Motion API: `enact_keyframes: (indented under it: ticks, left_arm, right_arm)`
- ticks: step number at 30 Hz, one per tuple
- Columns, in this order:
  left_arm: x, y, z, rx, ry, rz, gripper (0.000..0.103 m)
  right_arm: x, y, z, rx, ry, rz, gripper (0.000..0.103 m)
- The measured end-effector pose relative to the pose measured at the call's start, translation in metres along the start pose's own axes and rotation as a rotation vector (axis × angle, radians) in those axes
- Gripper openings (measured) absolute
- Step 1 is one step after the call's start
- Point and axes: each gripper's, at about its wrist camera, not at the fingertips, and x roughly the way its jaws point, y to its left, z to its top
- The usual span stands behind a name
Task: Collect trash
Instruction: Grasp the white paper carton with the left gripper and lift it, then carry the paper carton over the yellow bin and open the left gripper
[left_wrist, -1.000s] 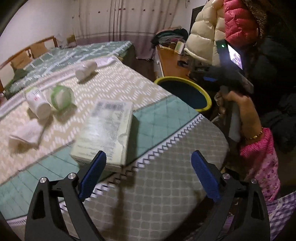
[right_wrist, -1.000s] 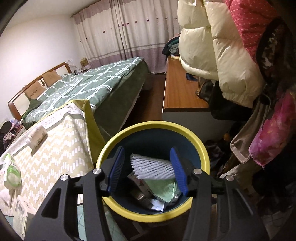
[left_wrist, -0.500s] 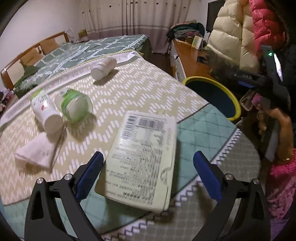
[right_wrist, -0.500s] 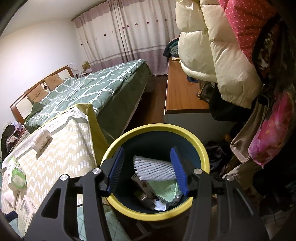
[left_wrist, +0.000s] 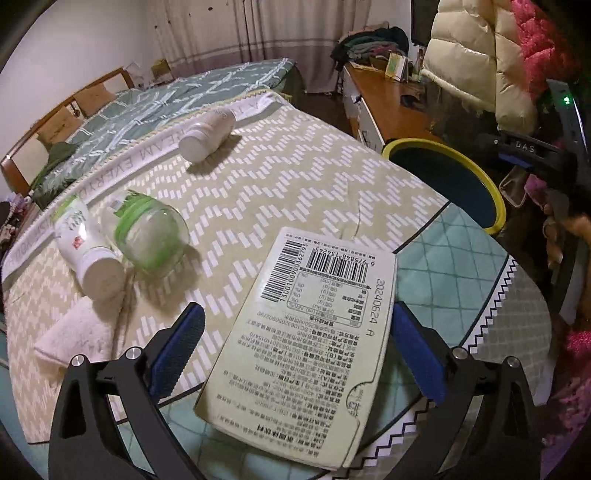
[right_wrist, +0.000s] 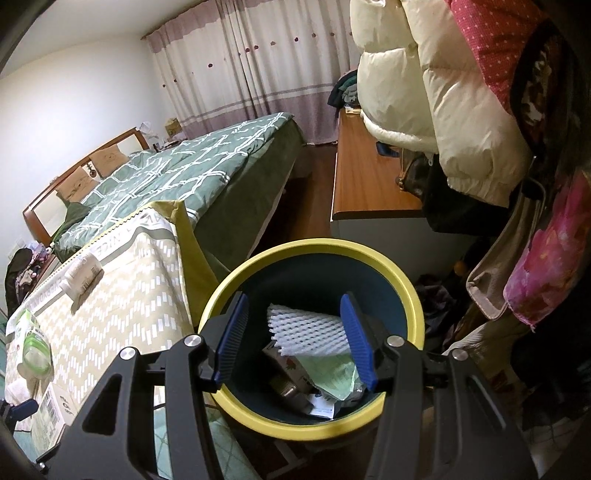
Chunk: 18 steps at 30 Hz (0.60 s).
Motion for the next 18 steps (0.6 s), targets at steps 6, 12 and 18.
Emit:
enact_keyframes:
  ticks: [6,12,18]
  left_arm:
    - [0.013,0.003,0.003,-0.014,0.035,-0.035,0.086]
    - [0.014,0.004,0.008,-0.038,0.047,-0.035,0.074]
    - [0.011,-0.009,0.033,-0.02,0.018,-0.042,0.074]
  right_arm:
    - [-0.001,-0.001,0.0,0.003,0.003,0.013,0.05]
    - [-0.01,-0.005,0.0,0.011,-0.011,0.029,0.05]
    - [-0.031,-0.012,-0.003,0.015,-0.048,0.043,0.05]
